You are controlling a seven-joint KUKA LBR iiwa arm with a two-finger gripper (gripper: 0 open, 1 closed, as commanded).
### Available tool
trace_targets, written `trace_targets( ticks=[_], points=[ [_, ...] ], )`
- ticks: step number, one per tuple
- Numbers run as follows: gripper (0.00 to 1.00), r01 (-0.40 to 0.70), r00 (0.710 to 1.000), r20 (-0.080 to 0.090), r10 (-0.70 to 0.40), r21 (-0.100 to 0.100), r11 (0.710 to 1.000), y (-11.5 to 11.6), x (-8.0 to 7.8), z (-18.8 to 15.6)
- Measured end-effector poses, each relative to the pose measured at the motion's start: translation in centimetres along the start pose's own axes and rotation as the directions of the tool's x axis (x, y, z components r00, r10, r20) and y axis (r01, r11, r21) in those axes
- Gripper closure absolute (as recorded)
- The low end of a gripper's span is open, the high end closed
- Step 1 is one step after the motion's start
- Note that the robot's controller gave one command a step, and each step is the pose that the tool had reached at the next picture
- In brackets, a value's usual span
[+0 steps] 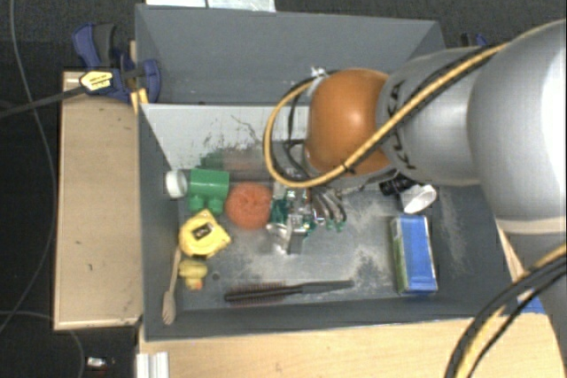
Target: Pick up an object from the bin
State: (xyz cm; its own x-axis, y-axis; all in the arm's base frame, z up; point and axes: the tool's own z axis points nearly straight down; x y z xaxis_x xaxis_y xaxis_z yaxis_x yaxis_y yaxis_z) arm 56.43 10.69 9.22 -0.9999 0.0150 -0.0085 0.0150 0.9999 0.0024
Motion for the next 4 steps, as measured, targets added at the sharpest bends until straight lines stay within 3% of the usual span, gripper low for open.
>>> trace_targets(
  ticks=[1, 2, 3, 4],
  points=[
    [0.0, -0.011, 1.0, -0.001, 0.011, 0.0, 1.0, -0.5, -0.1, 1.3],
    [1.0, 0.026, 1.0, 0.008, -0.026, -0.003, 1.0, -1.7, -1.0, 0.6],
    [1.0, 0.025, 1.0, 0.008, -0.025, -0.003, 1.0, -1.7, -1.0, 0.6],
    [1.0, 0.023, 1.0, 0.002, -0.023, -0.001, 1.0, -3.5, 0.6, -5.8]
  ],
)
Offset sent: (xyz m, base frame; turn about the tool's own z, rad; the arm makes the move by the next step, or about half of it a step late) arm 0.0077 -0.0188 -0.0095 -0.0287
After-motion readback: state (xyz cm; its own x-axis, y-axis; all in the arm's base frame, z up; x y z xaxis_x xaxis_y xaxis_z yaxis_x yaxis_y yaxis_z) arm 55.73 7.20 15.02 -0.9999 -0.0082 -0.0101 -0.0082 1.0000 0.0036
